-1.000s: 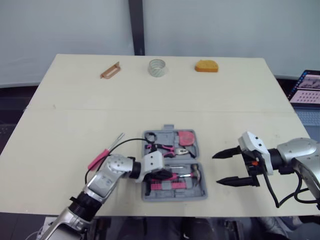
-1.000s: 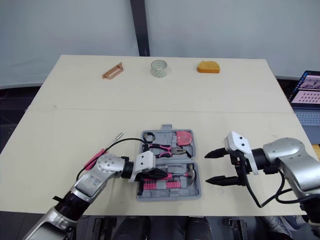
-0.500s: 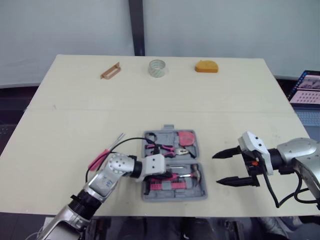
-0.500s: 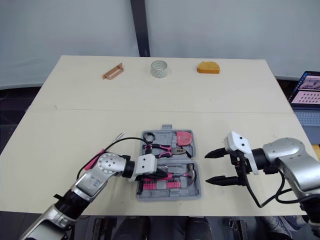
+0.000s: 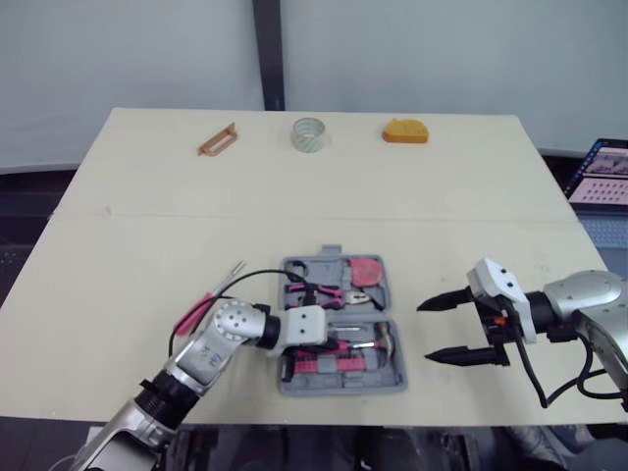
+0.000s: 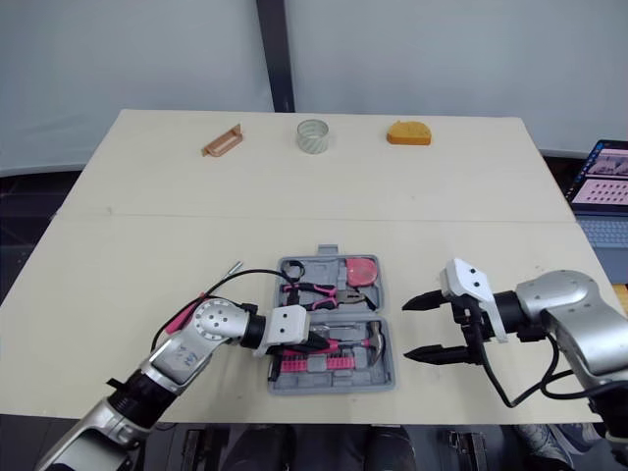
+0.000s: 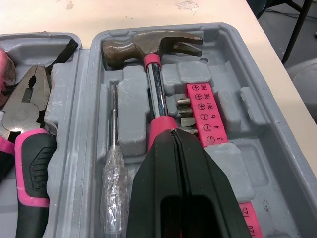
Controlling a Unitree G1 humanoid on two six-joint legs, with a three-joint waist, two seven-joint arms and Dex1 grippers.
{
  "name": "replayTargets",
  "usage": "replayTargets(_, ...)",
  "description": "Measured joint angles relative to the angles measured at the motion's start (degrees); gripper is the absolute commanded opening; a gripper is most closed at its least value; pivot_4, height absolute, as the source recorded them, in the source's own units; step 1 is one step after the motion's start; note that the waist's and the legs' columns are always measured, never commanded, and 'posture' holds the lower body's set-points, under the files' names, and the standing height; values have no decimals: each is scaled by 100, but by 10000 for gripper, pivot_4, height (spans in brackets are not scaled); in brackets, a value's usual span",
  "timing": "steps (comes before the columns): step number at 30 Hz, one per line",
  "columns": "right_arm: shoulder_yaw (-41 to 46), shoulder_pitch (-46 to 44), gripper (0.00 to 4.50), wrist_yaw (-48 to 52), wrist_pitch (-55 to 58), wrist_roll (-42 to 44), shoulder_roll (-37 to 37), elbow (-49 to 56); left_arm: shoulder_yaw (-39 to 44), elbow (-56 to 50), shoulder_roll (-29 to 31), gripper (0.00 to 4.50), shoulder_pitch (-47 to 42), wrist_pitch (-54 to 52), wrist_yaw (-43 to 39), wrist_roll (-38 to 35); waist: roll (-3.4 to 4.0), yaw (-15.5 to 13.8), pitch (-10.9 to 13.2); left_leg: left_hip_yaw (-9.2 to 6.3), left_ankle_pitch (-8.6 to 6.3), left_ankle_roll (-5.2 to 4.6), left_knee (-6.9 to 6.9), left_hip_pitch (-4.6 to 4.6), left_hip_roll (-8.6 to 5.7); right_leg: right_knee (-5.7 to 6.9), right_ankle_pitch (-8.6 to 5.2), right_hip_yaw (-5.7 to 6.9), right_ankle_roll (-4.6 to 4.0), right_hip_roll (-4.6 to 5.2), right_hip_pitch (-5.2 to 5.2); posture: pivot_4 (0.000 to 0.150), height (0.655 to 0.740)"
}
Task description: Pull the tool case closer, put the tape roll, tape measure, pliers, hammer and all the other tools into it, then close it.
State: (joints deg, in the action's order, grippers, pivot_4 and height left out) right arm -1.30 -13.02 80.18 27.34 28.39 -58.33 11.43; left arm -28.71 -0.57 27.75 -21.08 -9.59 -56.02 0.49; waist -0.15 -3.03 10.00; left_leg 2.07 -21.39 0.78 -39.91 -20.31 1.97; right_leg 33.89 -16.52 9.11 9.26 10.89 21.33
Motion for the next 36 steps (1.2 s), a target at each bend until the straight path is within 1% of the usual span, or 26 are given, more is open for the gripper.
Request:
replayTargets(22, 0, 2, 45000, 0, 0, -9, 0, -3, -125, 72, 3, 291, -15, 18, -6, 78, 9, 9, -34, 0, -1, -1, 4, 7, 0, -3, 0, 0, 0, 0, -6, 1500, 7400)
replayTargets(25, 0, 2, 45000, 0, -11, -9, 0, -4, -73, 33, 3, 291, -1, -150, -71, -21, 9, 20, -34, 0, -1, -1, 6, 7, 0, -3, 0, 0, 0, 0, -5, 1500, 7400)
replayTargets(28, 0, 2, 45000, 0, -72, -12, 0, -50, 108, -112, 2, 7747, 51, -584, -253, -316, 10, 38, -33, 1, -1, -1, 9, 4, 0, -2, 0, 0, 0, 0, 1, 1500, 7400)
replayTargets(31, 16, 0, 45000, -1, -90, -4, 1, -105, 336, -248, 6, 23615, 74, -1088, -356, -667, 9, 37, -30, 1, -1, -1, 7, -1, 1, -1, 0, 0, 0, 0, 5, 1500, 7400)
replayTargets(32, 60, 0, 45000, -10, -88, 3, 1, -139, 519, -313, 51, 27504, 70, -1260, -342, -758, 9, 36, -27, 1, -1, -1, 4, -5, 1, -1, 0, 0, 0, 0, 10, 1500, 7400)
replayTargets(33, 134, -1, 45000, -49, -80, 15, 6, -187, 728, -398, 134, 33014, 58, -1434, -327, -882, 10, 37, -26, 1, -1, -1, 4, -6, 1, 0, 0, -1, 0, 0, 12, 1500, 7400)
replayTargets(35, 301, -1, 45000, -165, -15, 31, 7, -305, 1300, -680, 390, 42621, 43, -1776, -273, -1173, 9, 46, -23, 1, -1, -1, 7, -7, 1, -1, 0, 0, 0, 0, 14, 1500, 7400)
replayTargets(36, 411, 8, 45000, -226, 32, 52, 9, -380, 1674, -871, 565, 43924, 46, -1932, -229, -1337, 11, 52, -22, 1, -1, -1, 9, -7, 1, -2, 0, 0, 0, 0, 14, 1500, 7400)
